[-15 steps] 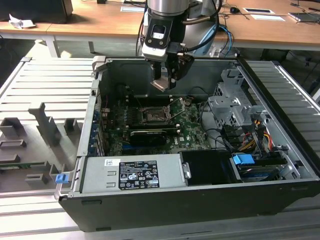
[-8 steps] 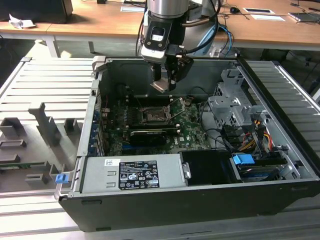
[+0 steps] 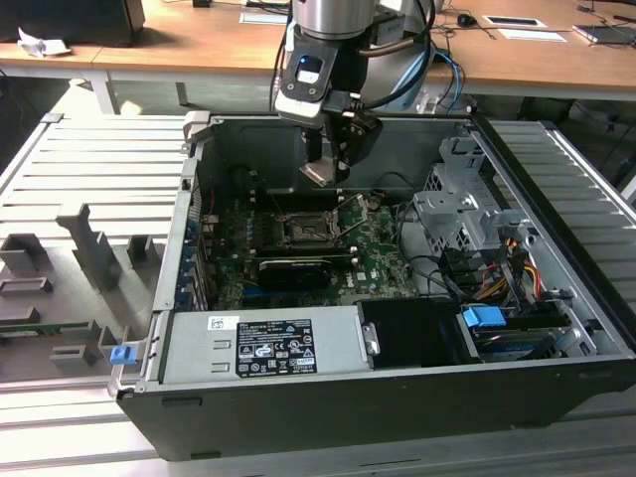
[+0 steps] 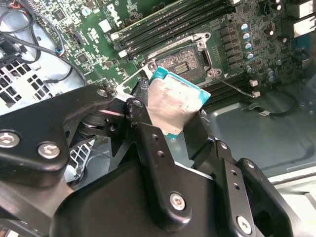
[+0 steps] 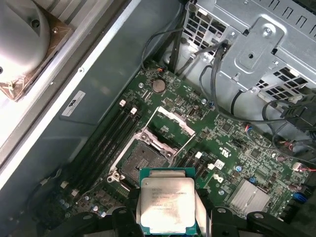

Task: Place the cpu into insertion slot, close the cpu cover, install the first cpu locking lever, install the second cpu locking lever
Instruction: 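Place the cpu into insertion slot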

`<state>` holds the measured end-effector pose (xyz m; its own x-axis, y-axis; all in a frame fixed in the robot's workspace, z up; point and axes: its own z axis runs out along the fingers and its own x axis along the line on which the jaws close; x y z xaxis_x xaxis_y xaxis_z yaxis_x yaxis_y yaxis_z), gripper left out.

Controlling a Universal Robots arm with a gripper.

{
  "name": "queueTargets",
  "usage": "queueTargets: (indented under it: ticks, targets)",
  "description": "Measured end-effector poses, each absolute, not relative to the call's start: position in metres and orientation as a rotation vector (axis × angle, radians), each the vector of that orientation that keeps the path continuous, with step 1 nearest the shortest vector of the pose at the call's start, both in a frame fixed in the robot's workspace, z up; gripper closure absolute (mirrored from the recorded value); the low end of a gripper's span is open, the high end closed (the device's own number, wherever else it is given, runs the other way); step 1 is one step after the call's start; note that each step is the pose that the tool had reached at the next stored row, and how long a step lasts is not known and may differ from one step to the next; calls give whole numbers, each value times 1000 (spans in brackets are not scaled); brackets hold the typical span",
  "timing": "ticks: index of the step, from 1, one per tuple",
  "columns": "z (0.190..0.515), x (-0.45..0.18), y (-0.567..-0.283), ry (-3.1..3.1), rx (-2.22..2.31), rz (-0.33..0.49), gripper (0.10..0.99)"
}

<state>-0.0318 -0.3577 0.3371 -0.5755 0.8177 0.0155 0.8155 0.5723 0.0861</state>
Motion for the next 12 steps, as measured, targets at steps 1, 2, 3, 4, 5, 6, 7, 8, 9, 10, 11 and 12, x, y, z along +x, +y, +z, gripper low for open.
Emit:
queueTargets:
  ticks: [1,2,3,4,5,6,7,8,9,10,11,12]
  targets:
    - [337,-32,-358,2762,1436,130,561]
    - [337,-32,-358,2761,1437,130,561]
    - [337,-32,-358,2761,1438,130,561]
    - [336,-32,-358,2760,1440,130,561]
    - [336,-32,-358,2759,1441,130,561]
    - [336,-32,-358,2758,1442,130,561]
    - [336,-32,-358,2757,1444,130,561]
    - [336,-32,-358,2756,1446,130,561]
    - [336,-32,-358,2756,1447,130,561]
    - [335,-32,-358,2755,1448,130,561]
    - [335,-32,-358,2755,1449,130,561]
    - [335,-32,-358,2754,1450,130,561]
